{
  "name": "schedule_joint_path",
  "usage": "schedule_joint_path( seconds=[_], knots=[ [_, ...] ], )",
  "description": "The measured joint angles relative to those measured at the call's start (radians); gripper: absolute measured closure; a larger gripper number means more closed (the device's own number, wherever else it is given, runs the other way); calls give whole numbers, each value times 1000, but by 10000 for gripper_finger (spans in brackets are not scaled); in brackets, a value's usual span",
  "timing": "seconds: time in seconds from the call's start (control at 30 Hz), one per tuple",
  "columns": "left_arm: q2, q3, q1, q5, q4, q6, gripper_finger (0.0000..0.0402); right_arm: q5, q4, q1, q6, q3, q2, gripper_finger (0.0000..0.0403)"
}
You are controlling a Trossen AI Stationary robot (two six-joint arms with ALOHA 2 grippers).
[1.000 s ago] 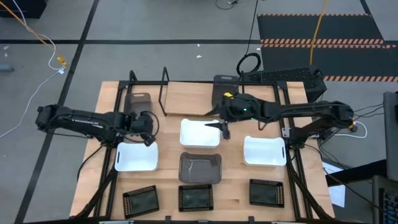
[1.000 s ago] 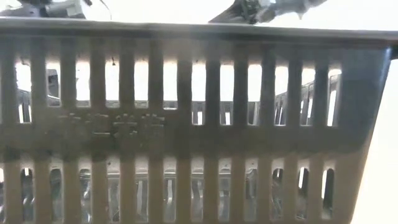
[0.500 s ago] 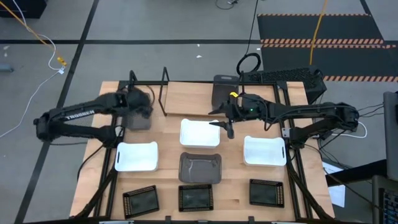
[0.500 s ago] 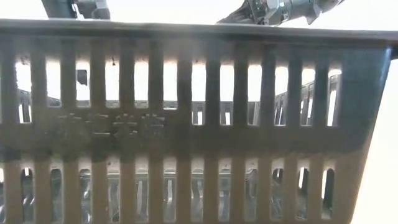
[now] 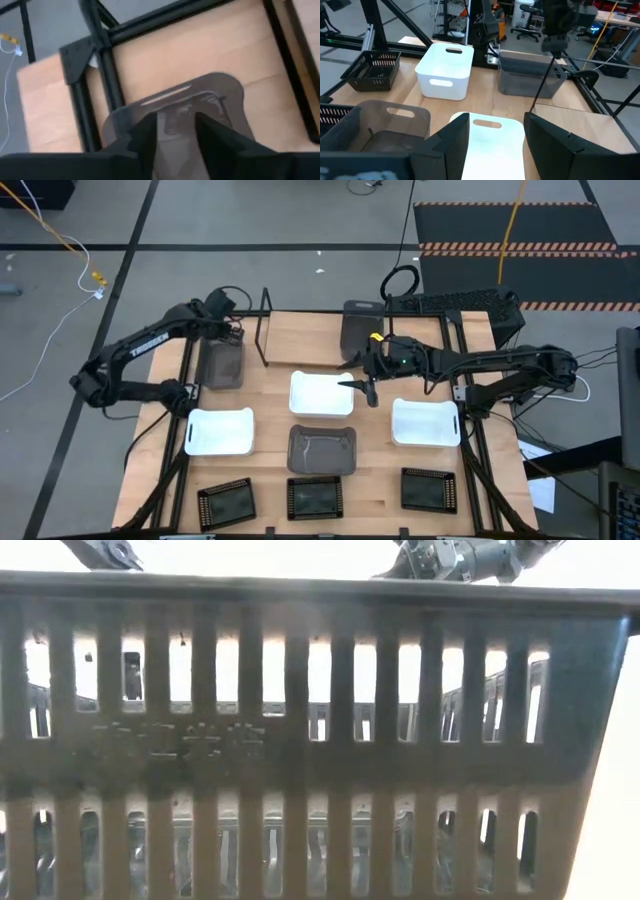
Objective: Stack baskets on shelf by color
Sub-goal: Stack the left gray bin into the gray bin on the shelf
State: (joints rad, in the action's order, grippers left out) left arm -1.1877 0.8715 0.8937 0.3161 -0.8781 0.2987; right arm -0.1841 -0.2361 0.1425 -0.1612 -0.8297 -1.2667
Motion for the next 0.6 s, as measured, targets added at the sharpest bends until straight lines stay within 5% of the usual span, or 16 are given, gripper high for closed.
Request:
schedule_joint_path(
  seconds=[0.3,0.6],
  knots=[
    [-92,6,31,8,80,141,120,-3,4,-1,19,38,0,220],
    [-108,73,34,-119,12,-16,139,-3,2,0,9,71,0,220]
  ],
)
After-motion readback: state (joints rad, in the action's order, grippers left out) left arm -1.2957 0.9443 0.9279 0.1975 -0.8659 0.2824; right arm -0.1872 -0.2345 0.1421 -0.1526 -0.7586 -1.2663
